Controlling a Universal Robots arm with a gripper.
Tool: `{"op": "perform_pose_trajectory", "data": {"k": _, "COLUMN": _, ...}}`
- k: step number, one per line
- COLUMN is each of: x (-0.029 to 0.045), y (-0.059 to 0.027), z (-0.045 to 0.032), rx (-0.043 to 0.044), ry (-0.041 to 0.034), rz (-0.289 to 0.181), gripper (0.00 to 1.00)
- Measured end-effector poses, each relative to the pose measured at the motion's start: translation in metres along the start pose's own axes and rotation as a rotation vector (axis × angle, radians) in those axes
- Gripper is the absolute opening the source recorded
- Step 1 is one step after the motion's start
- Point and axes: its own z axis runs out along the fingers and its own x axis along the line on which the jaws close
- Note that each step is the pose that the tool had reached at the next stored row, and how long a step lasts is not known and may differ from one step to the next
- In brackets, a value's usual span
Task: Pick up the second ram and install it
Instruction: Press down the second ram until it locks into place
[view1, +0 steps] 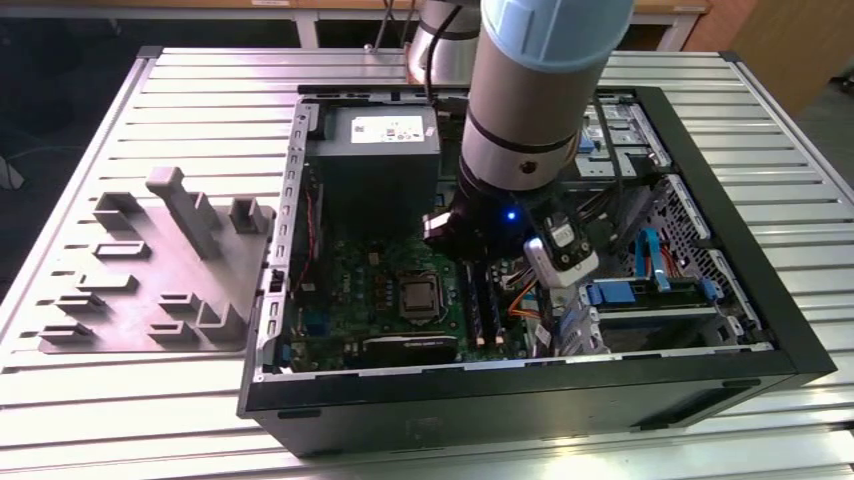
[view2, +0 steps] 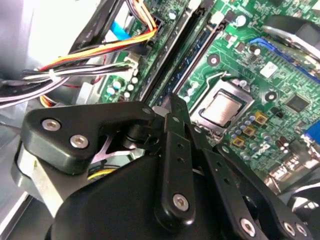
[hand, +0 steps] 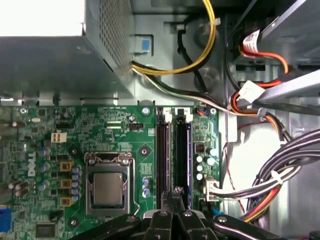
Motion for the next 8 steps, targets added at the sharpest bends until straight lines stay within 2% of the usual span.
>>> {"op": "perform_pose_trajectory", "data": {"k": 2, "x": 0.0000, "y": 0.0002, "z": -0.0030, "rx": -0.0002, "ry": -0.0001, "rz": 0.000, "gripper": 0.10}}
{"op": "perform_pose_trajectory", "data": {"k": 8, "x": 0.0000, "y": 0.0002, "z": -0.0037, "rx": -0.0002, "ry": -0.0001, "rz": 0.000, "gripper": 0.10}}
